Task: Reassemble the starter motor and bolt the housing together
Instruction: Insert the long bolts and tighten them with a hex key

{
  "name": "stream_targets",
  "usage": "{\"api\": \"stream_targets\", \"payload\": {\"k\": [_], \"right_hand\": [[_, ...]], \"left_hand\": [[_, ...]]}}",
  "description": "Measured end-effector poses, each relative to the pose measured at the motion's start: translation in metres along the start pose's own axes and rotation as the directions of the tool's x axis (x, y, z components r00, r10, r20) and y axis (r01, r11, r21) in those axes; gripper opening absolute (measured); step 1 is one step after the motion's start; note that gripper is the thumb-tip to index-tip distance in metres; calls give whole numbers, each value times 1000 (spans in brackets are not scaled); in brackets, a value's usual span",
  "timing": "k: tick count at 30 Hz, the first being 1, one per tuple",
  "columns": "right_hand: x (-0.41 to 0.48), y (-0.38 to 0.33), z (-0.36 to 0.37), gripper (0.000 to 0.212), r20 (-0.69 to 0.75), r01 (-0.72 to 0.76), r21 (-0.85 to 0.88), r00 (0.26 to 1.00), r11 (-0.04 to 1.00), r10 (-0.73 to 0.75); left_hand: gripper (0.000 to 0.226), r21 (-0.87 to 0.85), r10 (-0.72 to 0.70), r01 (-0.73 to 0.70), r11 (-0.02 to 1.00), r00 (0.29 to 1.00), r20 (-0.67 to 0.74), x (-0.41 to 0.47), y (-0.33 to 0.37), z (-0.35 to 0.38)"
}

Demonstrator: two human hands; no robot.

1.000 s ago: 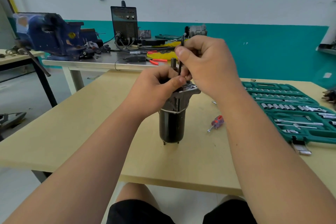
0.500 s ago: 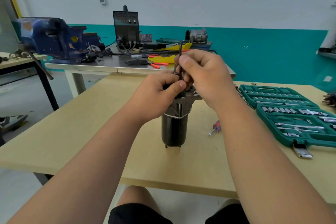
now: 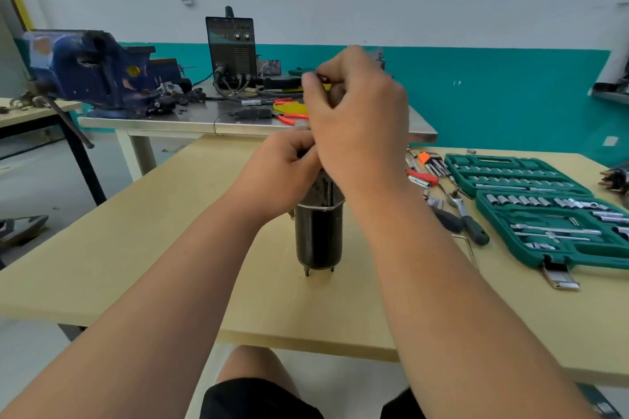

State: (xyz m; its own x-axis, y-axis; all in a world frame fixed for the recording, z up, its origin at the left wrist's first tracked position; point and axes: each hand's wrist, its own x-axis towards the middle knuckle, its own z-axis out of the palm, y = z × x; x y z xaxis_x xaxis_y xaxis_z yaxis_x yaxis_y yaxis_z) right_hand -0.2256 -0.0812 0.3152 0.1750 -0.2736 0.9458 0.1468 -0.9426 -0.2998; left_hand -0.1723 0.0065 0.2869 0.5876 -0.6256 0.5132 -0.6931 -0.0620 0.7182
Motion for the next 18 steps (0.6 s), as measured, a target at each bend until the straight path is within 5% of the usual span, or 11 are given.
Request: {"api": "stream_targets", "payload": {"k": [2, 4, 6, 9, 11, 15, 17, 18], "right_hand": [[7, 13, -2, 14, 277, -237, 359, 951, 903, 140], [17, 30, -8, 31, 622, -550, 610, 779, 571, 85], [24, 40, -13, 42, 758, -699, 618, 651, 360, -36], [29, 41, -13, 31, 807, -758, 585, 581, 288, -108], [30, 40, -14, 23, 799, -756, 575, 601, 314, -17], [11, 32, -13, 25, 575, -521, 411, 785, 748, 231], [3, 29, -15, 23, 580, -467, 437, 799, 769, 155], [4, 31, -17, 26, 639, -524, 492, 760, 696, 120]], "left_hand": [[27, 46, 24, -25, 999, 999, 27, 1, 0, -2], [30, 62, 40, -44, 997, 998, 55, -1, 0, -3], [33, 36, 45, -48, 998, 997, 68, -3, 1, -4], [34, 8, 66, -67, 998, 994, 92, -6, 1, -5], [28, -9, 63, -63, 998, 994, 86, -7, 1, -5], [15, -58, 96, -92, 994, 994, 60, -11, 2, -5], [15, -43, 115, -113, 993, 991, 65, -11, 1, -5], [17, -37, 117, -115, 993, 991, 60, -11, 1, -6]]}}
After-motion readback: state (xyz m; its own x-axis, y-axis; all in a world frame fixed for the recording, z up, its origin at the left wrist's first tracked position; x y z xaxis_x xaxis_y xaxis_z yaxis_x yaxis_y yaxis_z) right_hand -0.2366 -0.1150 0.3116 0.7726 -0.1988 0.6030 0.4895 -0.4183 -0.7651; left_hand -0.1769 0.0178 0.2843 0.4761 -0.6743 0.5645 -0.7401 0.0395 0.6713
